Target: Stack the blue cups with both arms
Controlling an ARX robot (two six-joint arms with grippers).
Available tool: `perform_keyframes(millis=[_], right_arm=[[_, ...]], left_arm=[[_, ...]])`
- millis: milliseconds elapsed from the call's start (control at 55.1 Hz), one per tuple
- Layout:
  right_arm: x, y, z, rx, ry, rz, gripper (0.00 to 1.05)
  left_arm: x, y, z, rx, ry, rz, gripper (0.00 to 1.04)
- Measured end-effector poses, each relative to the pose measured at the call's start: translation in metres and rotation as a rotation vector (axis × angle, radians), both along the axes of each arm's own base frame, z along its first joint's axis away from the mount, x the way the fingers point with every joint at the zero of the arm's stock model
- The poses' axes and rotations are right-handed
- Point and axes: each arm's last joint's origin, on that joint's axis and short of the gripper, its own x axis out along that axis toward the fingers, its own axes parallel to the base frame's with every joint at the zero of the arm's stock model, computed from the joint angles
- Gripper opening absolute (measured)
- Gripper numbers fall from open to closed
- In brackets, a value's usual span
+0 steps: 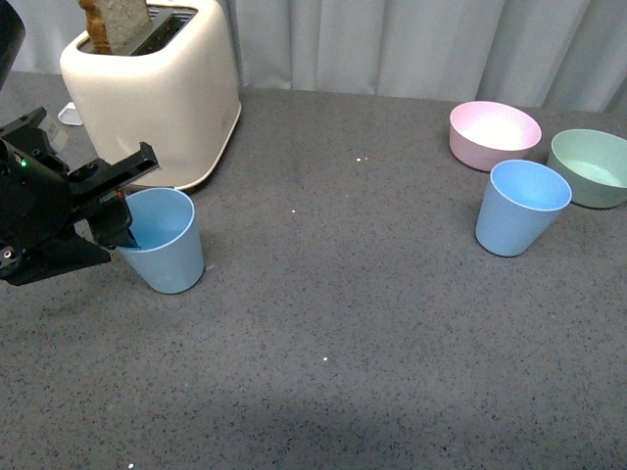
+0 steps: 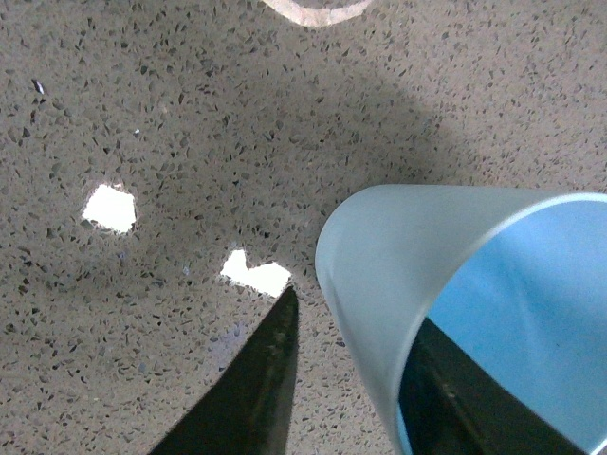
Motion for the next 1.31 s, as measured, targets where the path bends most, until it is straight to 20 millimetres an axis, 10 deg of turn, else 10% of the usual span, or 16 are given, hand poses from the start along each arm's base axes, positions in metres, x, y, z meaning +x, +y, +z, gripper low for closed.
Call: perform_keyframes(millis=[181, 852, 1306], right_arm=[[0.000, 0.000, 0.000, 0.000, 0.000, 0.000, 0.95], [0.000, 0.000, 0.000, 0.000, 0.000, 0.000, 0.95], [0.000, 0.000, 0.000, 0.000, 0.000, 0.000, 0.95]], left_arm=[[-0.002, -0.003, 0.000, -0.012, 0.031, -0.007, 0.03], [0.035, -0.139, 0.022, 0.013, 0.010, -0.266, 0.04], [0.042, -0.154, 0.011, 0.065, 0.069, -0.284, 0.04]])
